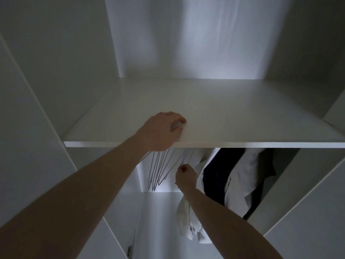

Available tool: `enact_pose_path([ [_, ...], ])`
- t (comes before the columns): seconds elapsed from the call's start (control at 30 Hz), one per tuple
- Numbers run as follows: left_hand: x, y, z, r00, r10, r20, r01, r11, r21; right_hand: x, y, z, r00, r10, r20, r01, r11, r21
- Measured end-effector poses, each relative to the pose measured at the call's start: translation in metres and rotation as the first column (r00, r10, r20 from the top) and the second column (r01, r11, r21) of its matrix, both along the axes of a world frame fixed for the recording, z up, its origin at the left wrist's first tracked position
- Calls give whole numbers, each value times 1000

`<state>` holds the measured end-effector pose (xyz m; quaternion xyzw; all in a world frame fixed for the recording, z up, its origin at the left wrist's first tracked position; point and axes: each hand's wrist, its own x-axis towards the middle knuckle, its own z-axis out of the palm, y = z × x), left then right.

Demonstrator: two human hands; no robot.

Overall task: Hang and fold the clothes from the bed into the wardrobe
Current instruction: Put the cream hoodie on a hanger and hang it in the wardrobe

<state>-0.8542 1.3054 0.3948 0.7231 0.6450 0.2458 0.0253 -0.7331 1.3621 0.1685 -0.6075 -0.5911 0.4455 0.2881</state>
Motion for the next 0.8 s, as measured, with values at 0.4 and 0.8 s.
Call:
enact_pose_path([
  [0.4,0,-2,5,999,-8,32,8,1000,-10,68,-26,12,998,-7,-65,16,991,135],
  [0.8,-3,-6,3,999,22,36,-24,998,54,154,-133,31,995,25,-100,-16,996,86],
])
